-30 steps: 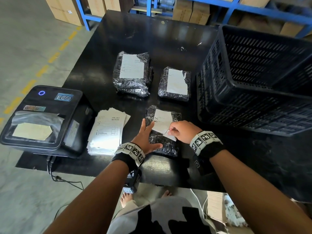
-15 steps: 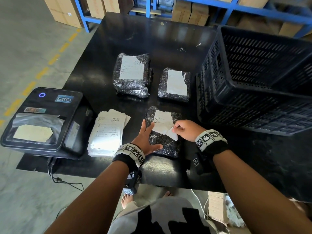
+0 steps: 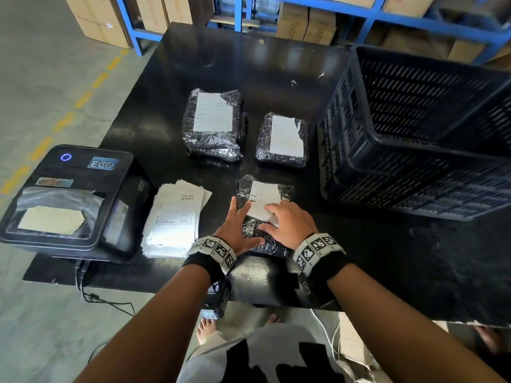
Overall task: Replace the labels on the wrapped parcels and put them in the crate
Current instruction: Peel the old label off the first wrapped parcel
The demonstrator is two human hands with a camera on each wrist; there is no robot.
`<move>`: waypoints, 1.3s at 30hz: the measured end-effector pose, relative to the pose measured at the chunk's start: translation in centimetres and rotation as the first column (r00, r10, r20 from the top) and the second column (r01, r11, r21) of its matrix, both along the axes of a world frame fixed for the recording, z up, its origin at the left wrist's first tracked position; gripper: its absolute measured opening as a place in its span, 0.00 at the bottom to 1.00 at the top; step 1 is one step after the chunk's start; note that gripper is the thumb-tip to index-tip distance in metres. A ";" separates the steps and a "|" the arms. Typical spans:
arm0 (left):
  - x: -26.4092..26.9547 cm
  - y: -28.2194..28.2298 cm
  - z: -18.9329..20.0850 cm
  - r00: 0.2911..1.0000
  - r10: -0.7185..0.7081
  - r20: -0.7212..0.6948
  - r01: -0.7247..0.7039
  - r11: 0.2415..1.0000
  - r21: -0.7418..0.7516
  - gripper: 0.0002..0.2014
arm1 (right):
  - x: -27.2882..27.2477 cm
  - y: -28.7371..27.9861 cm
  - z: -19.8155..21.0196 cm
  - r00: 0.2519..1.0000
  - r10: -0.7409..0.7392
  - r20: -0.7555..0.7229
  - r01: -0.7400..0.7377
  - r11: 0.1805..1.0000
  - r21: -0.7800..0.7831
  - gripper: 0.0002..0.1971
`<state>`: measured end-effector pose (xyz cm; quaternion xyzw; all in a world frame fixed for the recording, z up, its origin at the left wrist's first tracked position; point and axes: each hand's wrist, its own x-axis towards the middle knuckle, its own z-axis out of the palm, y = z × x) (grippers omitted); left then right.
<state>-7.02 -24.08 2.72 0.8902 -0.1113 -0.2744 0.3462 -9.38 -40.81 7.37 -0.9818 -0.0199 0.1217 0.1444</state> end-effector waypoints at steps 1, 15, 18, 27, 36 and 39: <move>0.0 0.0 -0.1 1.000 0.003 -0.001 -0.003 1.000 0.002 0.53 | 0.1 0.0 0.0 1.000 -0.024 -0.017 0.025 0.999 0.040 0.26; -0.3 -0.1 -0.1 0.999 0.021 0.025 -0.022 1.000 0.012 0.50 | 1.3 -0.6 0.1 0.996 -0.039 -0.078 0.051 0.987 0.150 0.12; -0.2 -0.1 -0.2 1.000 0.007 0.016 -0.007 1.000 0.025 0.51 | 1.5 -0.8 0.0 0.993 -0.067 -0.093 0.083 0.980 0.182 0.10; -0.1 -0.1 -0.3 1.000 -0.016 0.006 0.016 0.999 0.031 0.52 | 1.8 -1.4 -0.4 0.989 -0.109 -0.100 0.136 0.937 0.323 0.07; -0.1 -0.2 -0.3 1.000 -0.020 0.000 0.020 0.999 0.026 0.52 | 1.7 -1.6 -0.6 0.987 -0.149 -0.055 0.159 0.919 0.362 0.07; -0.1 -0.3 -0.2 1.000 -0.020 0.000 0.020 0.999 0.031 0.52 | 1.6 -1.7 -0.6 0.985 -0.168 -0.041 0.171 0.911 0.376 0.06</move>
